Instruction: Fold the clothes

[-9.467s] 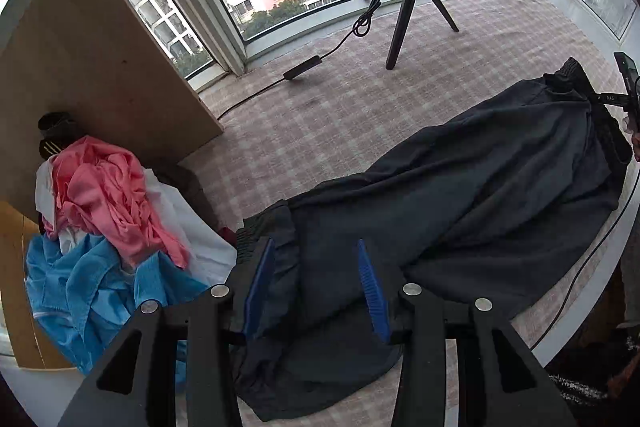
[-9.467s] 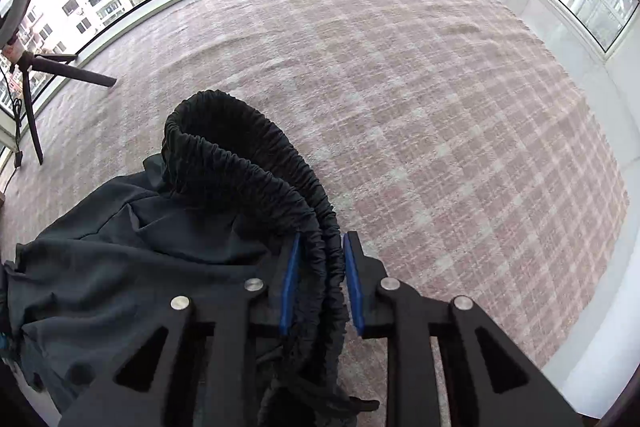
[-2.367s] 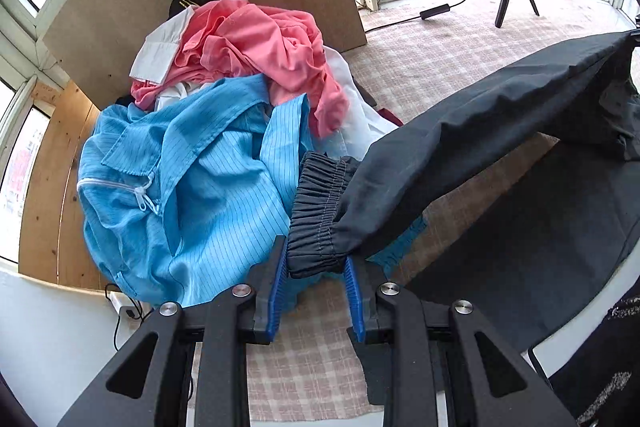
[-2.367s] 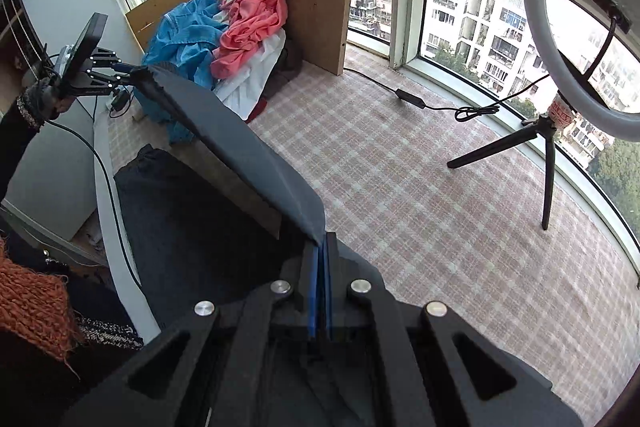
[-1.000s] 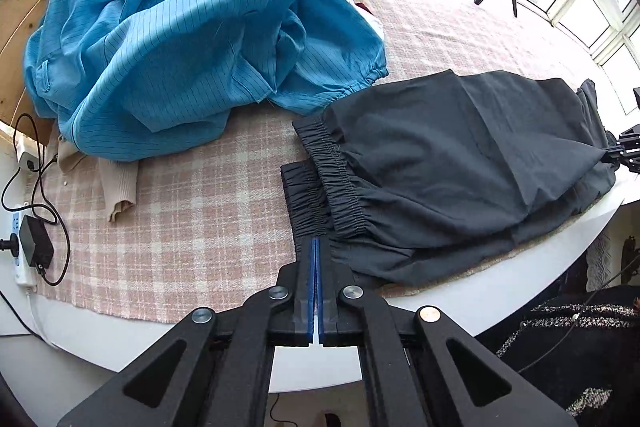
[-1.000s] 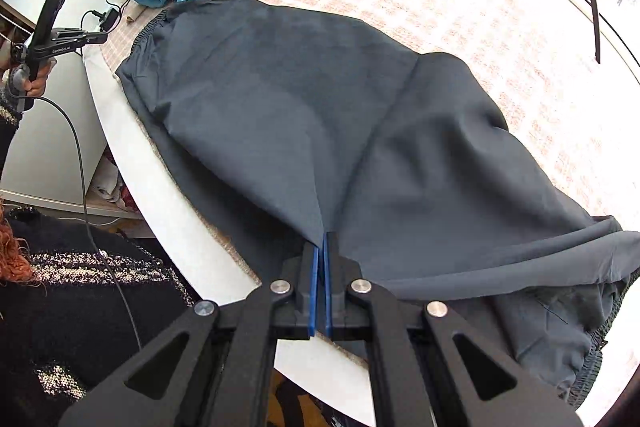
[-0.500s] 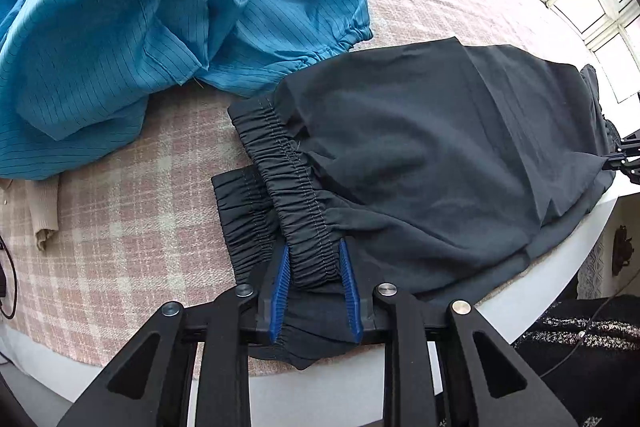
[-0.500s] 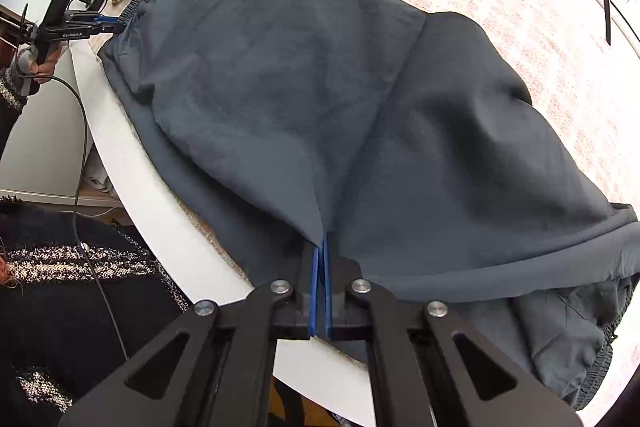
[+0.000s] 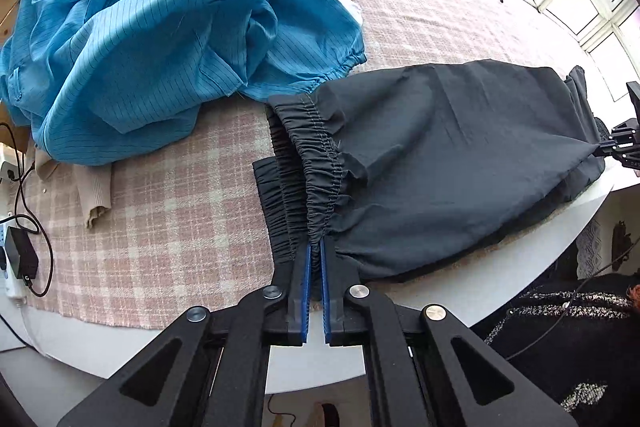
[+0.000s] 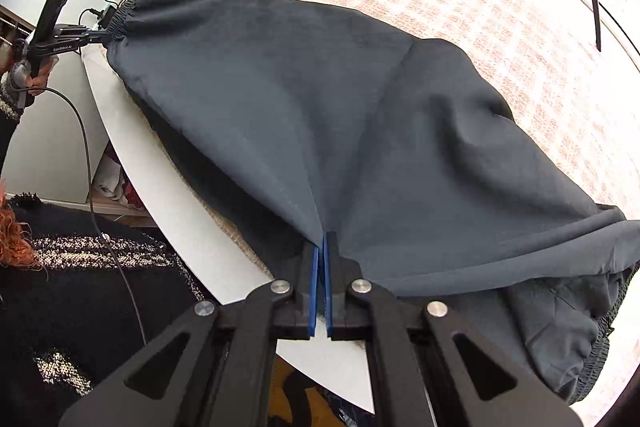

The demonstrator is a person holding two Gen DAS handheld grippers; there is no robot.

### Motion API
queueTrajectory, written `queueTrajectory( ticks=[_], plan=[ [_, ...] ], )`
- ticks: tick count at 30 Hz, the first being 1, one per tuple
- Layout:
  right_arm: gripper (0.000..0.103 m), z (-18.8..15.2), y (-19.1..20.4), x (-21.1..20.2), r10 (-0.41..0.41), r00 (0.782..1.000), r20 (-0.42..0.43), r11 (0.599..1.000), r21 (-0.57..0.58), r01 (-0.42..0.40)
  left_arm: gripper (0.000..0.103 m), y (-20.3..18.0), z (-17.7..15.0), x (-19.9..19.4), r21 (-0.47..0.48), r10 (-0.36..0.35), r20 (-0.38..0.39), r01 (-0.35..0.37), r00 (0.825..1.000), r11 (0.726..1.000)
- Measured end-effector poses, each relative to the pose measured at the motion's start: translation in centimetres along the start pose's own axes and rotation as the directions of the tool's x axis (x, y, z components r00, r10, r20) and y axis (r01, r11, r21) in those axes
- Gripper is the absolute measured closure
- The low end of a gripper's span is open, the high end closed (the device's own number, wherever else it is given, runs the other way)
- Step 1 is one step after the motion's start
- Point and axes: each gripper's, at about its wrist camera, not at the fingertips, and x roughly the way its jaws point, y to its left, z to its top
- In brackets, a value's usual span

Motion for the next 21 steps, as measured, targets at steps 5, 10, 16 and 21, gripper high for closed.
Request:
queueTrajectory(
  ticks=[5, 10, 16, 21],
  plan=[
    [0.101, -1.0, 0.9, 2.0, 0.022, 0.997, -0.072, 0.999, -0.027, -0.024, 0.096, 1.8, -1.3, 3.5, -0.096, -0.046, -0.071, 0.039, 0.996, 0.995],
    [0.101, -2.3, 0.5, 3.2, 0.005, 0.991, -0.131, 1.000, -0.026, -0.008, 0.053, 3.1, -1.1, 1.8, -0.150, 0.021, -0.050, -0.028, 0.999, 0.988],
    [0.101, -1.8, -0.1, 3.3, -0.040, 0.993, -0.115, 0.999, -0.035, 0.036, 0.045, 3.1, 1.2, 3.1, -0.153, -0.008, -0.053, 0.000, 0.999, 0.988],
    [0.101, -1.7, -0.1, 3.2, -0.054, 0.993, -0.104, 0.998, -0.038, 0.051, 0.047, 0.7, 2.2, 6.2, -0.077, 0.033, -0.118, -0.042, 0.992, 0.996]
  ],
)
